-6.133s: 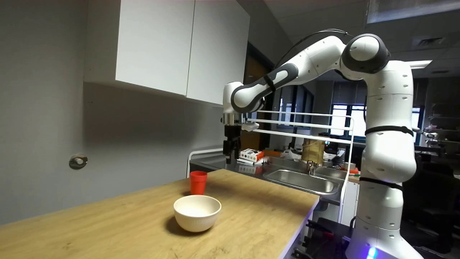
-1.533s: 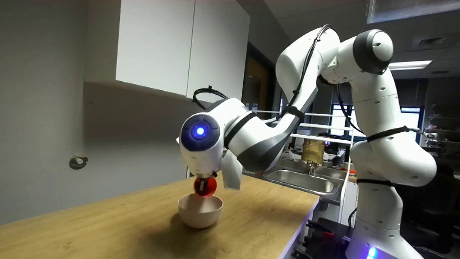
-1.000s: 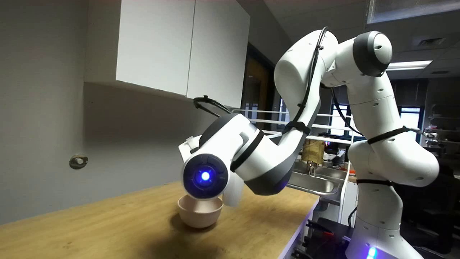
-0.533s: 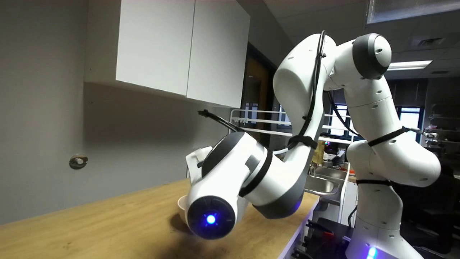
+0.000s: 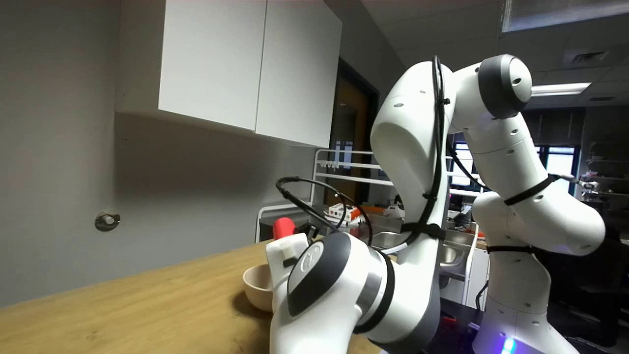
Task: Pour the things in the cup into the bowl
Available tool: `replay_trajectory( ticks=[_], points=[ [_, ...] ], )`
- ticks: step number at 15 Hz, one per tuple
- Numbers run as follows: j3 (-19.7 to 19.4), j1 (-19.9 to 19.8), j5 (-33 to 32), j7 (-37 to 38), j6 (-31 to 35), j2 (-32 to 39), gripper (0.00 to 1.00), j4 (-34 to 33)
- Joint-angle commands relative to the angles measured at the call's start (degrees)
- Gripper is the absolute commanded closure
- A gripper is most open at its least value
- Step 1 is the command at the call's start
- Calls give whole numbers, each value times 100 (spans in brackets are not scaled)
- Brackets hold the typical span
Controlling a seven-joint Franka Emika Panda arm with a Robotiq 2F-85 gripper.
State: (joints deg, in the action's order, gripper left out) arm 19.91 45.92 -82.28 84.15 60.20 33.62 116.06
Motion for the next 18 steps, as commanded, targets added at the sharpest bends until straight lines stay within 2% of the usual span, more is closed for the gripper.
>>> replay_trajectory(
  ticks=[1,7,10,11,12,13,14,18],
  points=[
    [-60,145,-285,219,-541,320,98,-196],
    [-82,56,-706,216,-1051,461,98,-234],
    [-34,-73,-638,97,-1050,456,97,-354],
    [73,-202,-441,-215,-845,396,97,-398],
    [128,-296,-316,-516,-690,362,87,-431],
    [142,-351,-300,-767,-563,328,68,-427],
    [170,-404,-248,-1035,-470,293,64,-437],
    [222,-612,-9,-2102,-244,155,32,-453]
  ],
)
